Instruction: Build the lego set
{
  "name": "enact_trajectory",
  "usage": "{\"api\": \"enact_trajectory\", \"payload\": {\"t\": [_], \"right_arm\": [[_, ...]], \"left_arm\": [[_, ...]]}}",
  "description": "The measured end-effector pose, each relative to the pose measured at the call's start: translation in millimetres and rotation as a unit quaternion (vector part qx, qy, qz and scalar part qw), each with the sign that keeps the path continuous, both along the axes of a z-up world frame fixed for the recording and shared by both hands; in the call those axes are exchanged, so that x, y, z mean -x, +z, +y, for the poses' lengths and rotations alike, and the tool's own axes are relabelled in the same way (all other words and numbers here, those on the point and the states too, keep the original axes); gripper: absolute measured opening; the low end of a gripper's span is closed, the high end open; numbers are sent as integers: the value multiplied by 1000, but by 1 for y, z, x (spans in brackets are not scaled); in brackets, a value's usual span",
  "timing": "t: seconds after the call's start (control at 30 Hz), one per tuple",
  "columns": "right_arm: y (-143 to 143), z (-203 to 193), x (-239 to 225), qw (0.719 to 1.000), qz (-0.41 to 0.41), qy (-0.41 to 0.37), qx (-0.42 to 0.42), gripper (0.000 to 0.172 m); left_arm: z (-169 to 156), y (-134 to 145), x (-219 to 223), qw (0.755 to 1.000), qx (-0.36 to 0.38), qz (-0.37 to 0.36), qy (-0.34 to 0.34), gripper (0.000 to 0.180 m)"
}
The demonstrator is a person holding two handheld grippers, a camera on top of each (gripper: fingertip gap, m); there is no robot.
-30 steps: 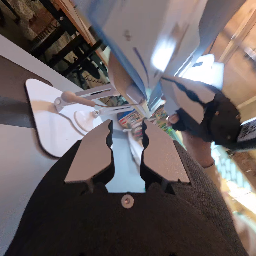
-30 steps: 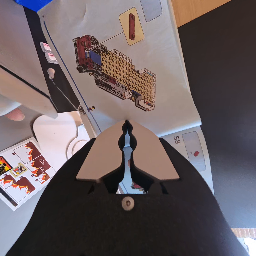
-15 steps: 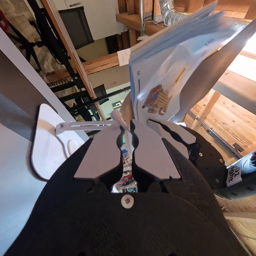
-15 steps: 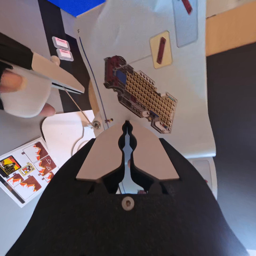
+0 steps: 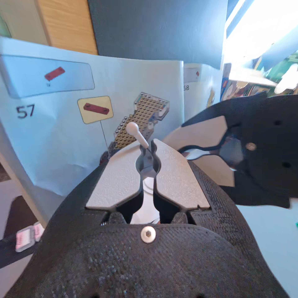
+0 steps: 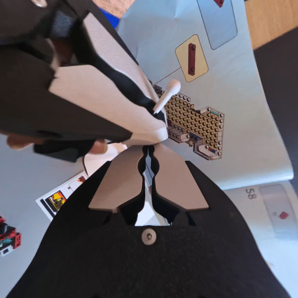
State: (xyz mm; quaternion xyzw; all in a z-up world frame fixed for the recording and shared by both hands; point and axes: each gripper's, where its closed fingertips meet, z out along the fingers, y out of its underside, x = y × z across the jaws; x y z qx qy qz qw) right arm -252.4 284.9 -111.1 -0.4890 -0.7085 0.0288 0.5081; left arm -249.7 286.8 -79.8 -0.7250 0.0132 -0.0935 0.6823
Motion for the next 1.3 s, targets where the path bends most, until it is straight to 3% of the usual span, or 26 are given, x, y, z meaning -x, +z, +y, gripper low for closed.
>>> {"api": "enact_trajectory", "payload": {"t": [0.13, 0.23, 0.37, 0.47, 0.67, 0.83, 1.0, 1.1, 1.17, 1.3], "right_arm": [[17, -13, -20, 992, 95, 29, 72, 0], [41, 6, -46, 977, 183, 2, 105, 0], [24, 33, -58, 972, 186, -40, 138, 0], [17, 29, -52, 970, 197, -26, 141, 0], [-2, 22, -48, 964, 189, -11, 188, 0], [-1, 29, -75, 948, 237, -13, 213, 1], [7, 45, -97, 935, 278, -22, 220, 4], [12, 45, -101, 932, 290, -19, 216, 4], [14, 46, -100, 939, 281, -21, 199, 4], [23, 52, -101, 939, 286, -31, 188, 4]], "left_arm": [[6, -1, 2, 998, 27, 55, 2, 8], [7, 1, -3, 990, 39, 130, 20, 9], [8, 4, -18, 963, 51, 261, 52, 9], [13, 3, -35, 938, 65, 337, 40, 7], [27, -6, -55, 872, 102, 478, -18, 8], [36, -15, -58, 807, 134, 574, -43, 13], [36, -25, -58, 714, 163, 681, 0, 28], [32, -26, -69, 680, 136, 720, 17, 16], [29, -29, -75, 677, 132, 724, 19, 18], [17, -31, -73, 721, 127, 682, 12, 20]]}}
